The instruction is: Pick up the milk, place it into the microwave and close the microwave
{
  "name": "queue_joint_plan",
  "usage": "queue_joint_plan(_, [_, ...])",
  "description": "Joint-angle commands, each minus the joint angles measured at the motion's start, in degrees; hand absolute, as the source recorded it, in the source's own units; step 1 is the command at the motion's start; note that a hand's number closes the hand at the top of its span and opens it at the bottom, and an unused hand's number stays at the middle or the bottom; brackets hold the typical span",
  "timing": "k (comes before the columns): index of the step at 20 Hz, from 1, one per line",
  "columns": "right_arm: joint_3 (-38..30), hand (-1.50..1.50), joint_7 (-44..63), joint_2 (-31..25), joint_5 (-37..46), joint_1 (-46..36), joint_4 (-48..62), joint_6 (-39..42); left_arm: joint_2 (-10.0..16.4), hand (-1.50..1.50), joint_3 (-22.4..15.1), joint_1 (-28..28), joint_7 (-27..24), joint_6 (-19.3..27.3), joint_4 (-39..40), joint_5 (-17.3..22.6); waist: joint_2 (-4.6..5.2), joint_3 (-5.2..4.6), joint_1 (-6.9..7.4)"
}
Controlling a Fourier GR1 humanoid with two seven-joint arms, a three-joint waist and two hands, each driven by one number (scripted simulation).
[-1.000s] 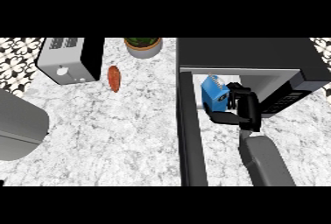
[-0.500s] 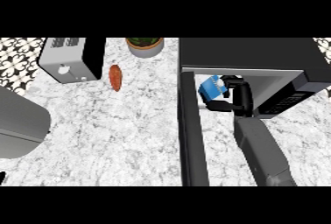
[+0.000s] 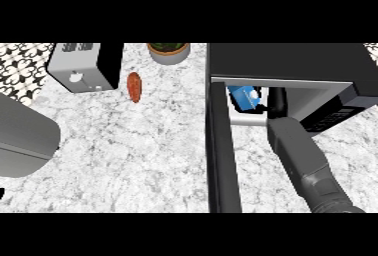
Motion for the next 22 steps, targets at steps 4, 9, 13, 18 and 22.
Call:
queue_joint_plan(4, [2.5, 1.5, -1.6, -0.8, 6.6, -6.2, 6.8, -14.0, -0.7, -1.5, -1.2, -1.6, 0.4, 0.1, 1.1, -1.5, 0.58, 0.02, 1.26])
queue_joint_plan(9, [1.4, 1.5, 2.0, -1.2, 7.5, -8.9, 10.1, -22.6, 0.1, -1.5, -0.2, -0.5, -1.4, -2.6, 2.0, -0.8, 0.73, 0.03, 2.0])
queue_joint_plan(13, [-1.1, 1.5, 0.8, -2.5, 5.8, -8.2, 10.9, -22.6, -0.1, -1.5, -0.1, -0.6, -1.8, -2.4, 1.8, -2.2, 1.13, 0.11, 2.62])
queue_joint_plan(18, [-2.2, 1.5, 0.2, -5.2, 5.4, -7.5, 12.3, -20.2, -0.2, -1.5, -0.8, -4.1, -0.4, -1.0, 2.9, -2.7, 1.18, 0.14, 1.94])
queue_joint_plan(22, [-2.6, 1.5, 0.9, -10.0, 5.6, -6.9, 13.6, -18.1, 0.8, -1.5, -0.1, -4.2, -1.5, -2.5, 4.6, -2.3, 1.68, 0.17, 2.73])
